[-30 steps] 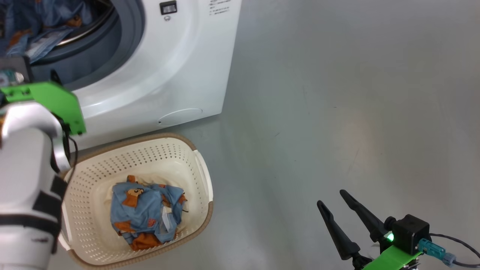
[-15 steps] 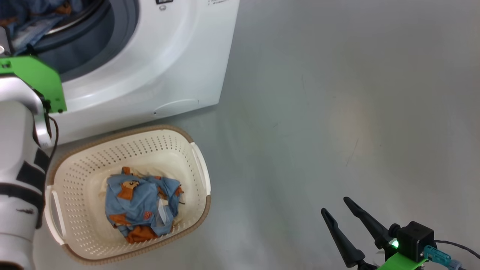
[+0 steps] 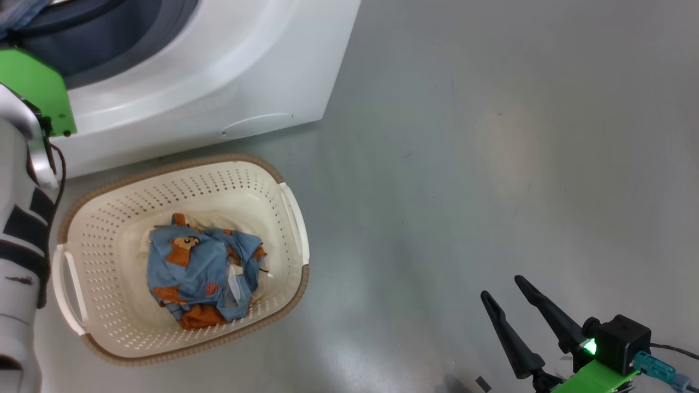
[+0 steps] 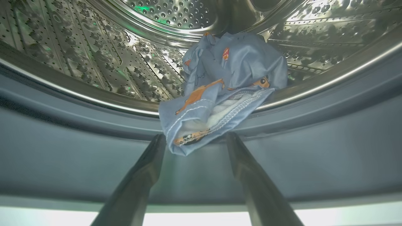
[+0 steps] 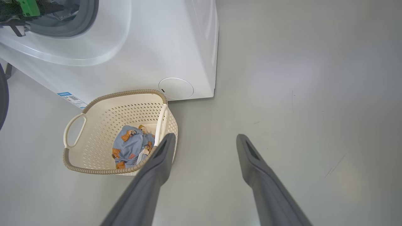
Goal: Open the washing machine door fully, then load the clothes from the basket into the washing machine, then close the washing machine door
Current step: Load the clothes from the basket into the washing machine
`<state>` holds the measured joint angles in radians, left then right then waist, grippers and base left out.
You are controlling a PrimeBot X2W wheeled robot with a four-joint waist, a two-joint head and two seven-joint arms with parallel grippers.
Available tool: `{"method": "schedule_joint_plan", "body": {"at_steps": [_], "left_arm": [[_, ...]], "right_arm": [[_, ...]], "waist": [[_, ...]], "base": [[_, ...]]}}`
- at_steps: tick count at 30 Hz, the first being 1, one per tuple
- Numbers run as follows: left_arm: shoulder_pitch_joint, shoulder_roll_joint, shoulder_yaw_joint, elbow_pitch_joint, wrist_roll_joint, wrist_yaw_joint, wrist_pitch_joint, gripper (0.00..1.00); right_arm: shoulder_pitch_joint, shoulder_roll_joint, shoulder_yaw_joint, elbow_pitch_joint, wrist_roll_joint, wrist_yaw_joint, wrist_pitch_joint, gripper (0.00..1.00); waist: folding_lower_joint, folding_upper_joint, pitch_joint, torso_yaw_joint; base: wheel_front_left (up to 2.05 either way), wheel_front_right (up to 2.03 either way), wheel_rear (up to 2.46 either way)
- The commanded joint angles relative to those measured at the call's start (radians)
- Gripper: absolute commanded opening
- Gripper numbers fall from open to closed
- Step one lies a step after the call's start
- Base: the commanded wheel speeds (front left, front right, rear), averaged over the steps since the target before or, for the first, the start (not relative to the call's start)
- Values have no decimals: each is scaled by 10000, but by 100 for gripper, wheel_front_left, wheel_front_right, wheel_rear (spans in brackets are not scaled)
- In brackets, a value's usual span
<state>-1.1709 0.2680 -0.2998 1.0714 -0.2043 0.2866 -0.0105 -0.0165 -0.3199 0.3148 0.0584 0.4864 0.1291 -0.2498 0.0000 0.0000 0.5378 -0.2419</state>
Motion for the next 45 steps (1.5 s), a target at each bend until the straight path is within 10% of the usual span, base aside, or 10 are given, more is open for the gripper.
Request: {"method": "schedule_joint_plan", "body": {"at_steps": [1,22,33,45], "left_arm": [[-324,422,128,-121,53,95,-121,100],[-1049,608,43,709,-149,399,-851,100],[-1173,616,22,1109,-319,380,-1322,49],[-1382,625,-45,1512,-504,217,-1782,16]], "right_arm": [[393,-239,123,-212,76,16,-120,100],[624,-261,-199,-450,154,16,-120,100],[650,-314,-230,-531,184,16,-120,100],[611,-303,-230,-528,220,16,-120,100]], "waist": [[0,0,64,34],[0,0,511,-37],[0,0,548,-12],[0,0,623,-35]], "base": [[0,0,0],[0,0,0],[0,0,0],[0,0,0]]}}
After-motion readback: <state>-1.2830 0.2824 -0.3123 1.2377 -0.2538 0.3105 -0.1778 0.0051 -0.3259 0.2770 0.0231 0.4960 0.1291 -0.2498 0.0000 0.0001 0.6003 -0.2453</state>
